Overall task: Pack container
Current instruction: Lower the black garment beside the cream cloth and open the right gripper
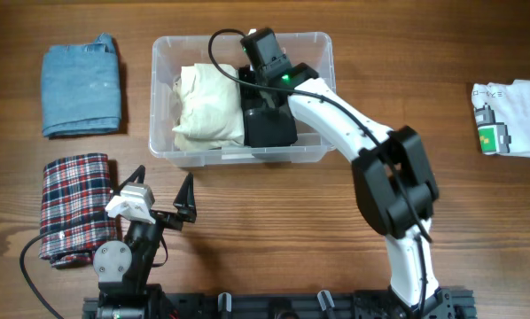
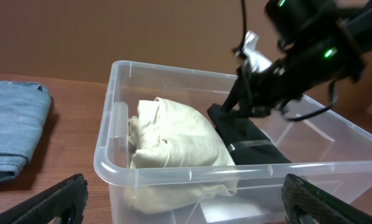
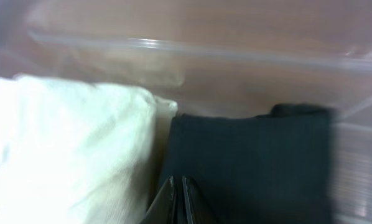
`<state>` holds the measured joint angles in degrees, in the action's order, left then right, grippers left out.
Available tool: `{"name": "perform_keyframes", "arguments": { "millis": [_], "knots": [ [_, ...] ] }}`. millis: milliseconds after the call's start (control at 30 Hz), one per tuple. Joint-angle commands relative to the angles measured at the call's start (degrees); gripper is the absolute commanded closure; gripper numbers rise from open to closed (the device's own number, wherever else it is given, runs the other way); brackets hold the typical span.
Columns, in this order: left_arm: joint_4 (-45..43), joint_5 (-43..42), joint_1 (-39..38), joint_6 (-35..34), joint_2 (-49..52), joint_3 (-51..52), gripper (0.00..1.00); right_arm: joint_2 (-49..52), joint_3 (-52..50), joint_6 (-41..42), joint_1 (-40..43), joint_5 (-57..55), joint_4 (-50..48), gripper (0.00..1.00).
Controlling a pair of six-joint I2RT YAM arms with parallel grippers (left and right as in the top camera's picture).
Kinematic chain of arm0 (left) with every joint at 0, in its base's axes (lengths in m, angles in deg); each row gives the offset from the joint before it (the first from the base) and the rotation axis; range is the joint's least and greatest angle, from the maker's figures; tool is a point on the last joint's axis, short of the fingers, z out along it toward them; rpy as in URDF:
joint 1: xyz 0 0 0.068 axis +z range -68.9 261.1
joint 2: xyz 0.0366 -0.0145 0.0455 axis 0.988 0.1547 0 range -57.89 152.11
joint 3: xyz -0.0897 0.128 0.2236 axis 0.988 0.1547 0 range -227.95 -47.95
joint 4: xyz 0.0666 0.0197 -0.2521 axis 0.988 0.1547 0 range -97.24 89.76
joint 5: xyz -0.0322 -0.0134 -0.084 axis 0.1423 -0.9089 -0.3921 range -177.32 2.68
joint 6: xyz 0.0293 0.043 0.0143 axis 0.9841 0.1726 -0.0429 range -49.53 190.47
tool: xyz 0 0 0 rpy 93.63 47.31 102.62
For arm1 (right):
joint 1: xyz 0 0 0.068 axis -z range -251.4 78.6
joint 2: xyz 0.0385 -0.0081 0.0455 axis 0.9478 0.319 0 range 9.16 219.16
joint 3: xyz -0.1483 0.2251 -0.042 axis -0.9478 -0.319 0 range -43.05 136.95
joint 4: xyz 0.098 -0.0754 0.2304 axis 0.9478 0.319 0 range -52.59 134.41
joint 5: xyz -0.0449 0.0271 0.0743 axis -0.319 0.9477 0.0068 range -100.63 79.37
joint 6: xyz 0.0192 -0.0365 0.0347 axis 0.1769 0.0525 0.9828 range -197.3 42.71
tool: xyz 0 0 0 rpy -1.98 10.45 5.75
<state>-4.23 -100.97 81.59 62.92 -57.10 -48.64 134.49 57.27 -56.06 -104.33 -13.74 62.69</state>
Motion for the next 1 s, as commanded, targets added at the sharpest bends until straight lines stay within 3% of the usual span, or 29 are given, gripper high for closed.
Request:
{"name": "perform_keyframes", "arguments": {
  "millis": [0, 100, 267, 467, 967],
  "knots": [
    [0.0, -0.9, 0.4, 1.1, -0.4, 0.4, 0.00, -10.5, 0.6, -3.2, 0.3, -12.9, 3.6, 0.96],
    [0.0, -0.9, 0.4, 1.1, -0.4, 0.4, 0.00, -12.3, 0.6, -3.3, 0.3, -20.4, 8.8, 0.96],
    [0.0, -0.9, 0.4, 1.2, -0.4, 0.4, 0.00, -9.4, 0.4, -3.2, 0.9, -20.7, 16.0, 0.96],
    [0.0, -0.9, 0.4, 1.1, -0.4, 0.4, 0.00, -4.4, 0.4, -3.7, 0.9, -13.5, 17.4, 0.96],
    [0.0, -0.9, 0.4, 1.2, -0.4, 0.4, 0.00, -1.3, 0.4, -4.6, 1.0, -12.9, 21.2, 0.96]
  ]
}}
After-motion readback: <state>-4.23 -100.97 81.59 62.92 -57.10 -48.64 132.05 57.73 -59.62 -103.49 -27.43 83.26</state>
